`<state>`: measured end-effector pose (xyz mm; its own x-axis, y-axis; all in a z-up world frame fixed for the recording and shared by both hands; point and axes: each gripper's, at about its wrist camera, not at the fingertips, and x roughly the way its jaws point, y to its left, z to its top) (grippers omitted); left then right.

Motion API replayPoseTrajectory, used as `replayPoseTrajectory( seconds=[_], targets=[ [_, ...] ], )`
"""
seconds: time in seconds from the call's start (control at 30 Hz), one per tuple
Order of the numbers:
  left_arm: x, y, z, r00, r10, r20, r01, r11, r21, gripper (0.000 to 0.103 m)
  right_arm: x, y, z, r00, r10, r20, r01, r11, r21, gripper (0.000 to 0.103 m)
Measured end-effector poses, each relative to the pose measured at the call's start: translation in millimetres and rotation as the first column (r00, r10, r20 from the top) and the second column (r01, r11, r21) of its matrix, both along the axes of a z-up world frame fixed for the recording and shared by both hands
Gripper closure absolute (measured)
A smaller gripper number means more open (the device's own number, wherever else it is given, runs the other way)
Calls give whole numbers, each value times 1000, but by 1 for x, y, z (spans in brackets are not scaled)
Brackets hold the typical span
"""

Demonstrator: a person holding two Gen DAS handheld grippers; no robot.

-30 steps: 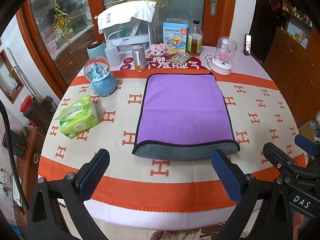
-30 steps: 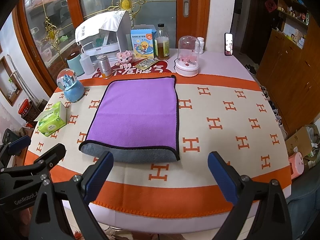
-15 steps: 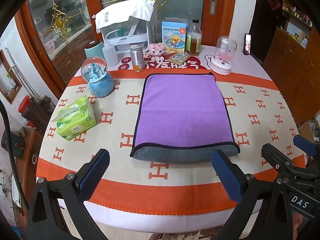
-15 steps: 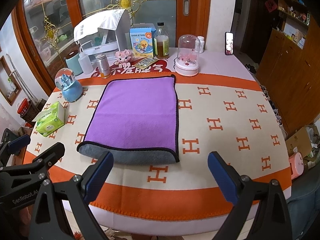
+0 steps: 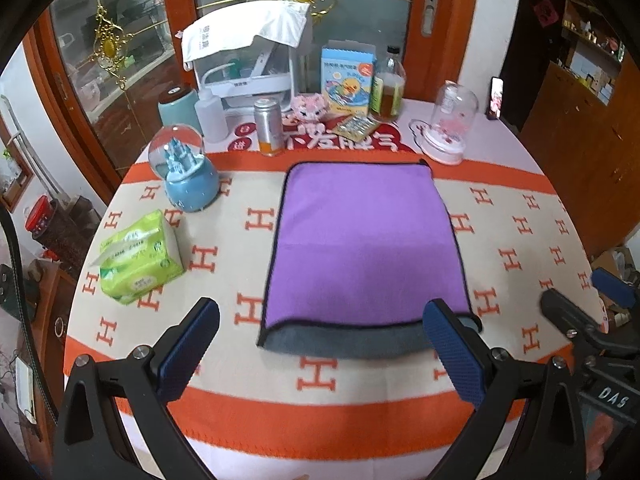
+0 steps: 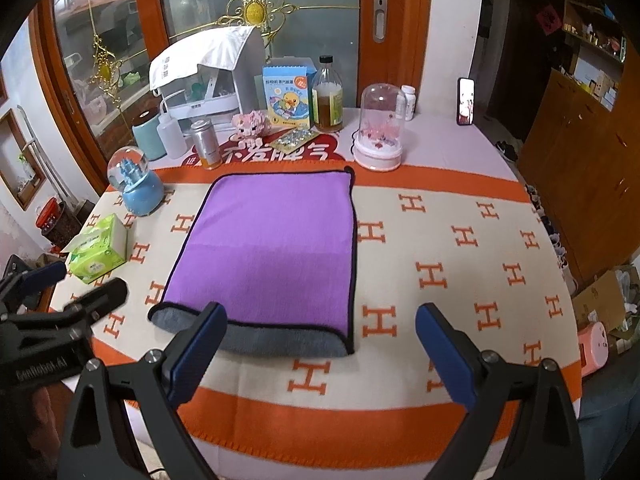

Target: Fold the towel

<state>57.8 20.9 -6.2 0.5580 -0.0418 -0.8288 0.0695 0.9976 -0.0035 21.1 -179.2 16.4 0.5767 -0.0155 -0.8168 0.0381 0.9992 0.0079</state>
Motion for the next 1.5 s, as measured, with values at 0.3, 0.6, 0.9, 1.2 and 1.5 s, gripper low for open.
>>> replayPoseTrajectory(
  seconds=[0.3, 0.6, 0.9, 1.2, 1.5],
  targets=[
    [46, 40, -35, 998, -12, -61, 11, 1000, -27, 2, 35, -28, -36, 999, 11, -39, -12, 1000, -11, 7],
    [68, 63, -100, 980, -90, -176, 93, 996, 8, 2, 51, -39, -95, 984, 95, -149, -91, 995, 30, 23],
    [70, 65, -134, 937, -273, -216, 248, 959, -134, 6, 55, -37, -133, 944, 258, -204, -235, 963, 128, 41],
    [76, 57, -149, 883, -404, -239, 357, 909, -216, 25, 63, -32, -155, 891, 382, -243, -340, 919, 198, 58],
    [78, 54, -160, 842, -470, -265, 408, 876, -257, 38, 62, -25, -164, 849, 455, -268, -407, 887, 216, 66]
  ],
)
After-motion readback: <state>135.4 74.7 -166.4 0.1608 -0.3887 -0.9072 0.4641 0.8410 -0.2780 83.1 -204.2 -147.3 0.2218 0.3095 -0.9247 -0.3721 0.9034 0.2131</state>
